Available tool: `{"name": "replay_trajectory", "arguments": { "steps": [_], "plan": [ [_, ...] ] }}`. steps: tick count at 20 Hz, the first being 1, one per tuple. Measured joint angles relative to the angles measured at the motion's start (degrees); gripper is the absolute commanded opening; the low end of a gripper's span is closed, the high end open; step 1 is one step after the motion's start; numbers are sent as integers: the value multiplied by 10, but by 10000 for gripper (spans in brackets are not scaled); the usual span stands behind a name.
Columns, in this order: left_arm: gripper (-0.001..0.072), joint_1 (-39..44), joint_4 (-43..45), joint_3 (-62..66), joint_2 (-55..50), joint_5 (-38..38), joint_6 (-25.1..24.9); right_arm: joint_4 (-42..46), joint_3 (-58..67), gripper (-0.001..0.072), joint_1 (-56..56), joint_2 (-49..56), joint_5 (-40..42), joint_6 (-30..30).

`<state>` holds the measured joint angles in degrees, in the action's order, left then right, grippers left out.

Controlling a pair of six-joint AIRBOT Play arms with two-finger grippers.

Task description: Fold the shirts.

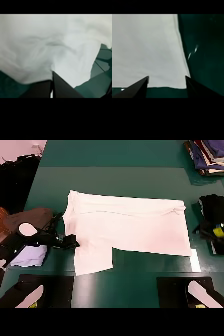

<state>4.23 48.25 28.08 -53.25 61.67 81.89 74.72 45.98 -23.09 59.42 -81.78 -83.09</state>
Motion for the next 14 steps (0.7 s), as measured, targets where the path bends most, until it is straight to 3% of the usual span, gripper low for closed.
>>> {"name": "replay_trajectory", "arguments": {
  "steps": [3,5,9,10,11,13,14],
  "plan": [
    [24,0,-2,18,0,5,-12,0,-74,561,-76,-9,-1,2],
    [24,0,-3,24,0,5,-17,-1,-110,424,-100,-11,7,2],
    [24,0,-3,28,0,0,-23,-26,-151,424,-95,-14,41,2],
    [24,0,-3,28,0,-2,-23,-38,-155,392,-88,-14,49,2],
    [24,0,-1,29,0,-3,-23,-47,-157,256,-81,-14,61,2],
    [22,0,4,29,0,-4,-23,-58,-162,54,-64,-14,89,2],
    [21,0,8,29,0,-4,-23,-60,-163,18,-56,-14,97,3]
  ]
}}
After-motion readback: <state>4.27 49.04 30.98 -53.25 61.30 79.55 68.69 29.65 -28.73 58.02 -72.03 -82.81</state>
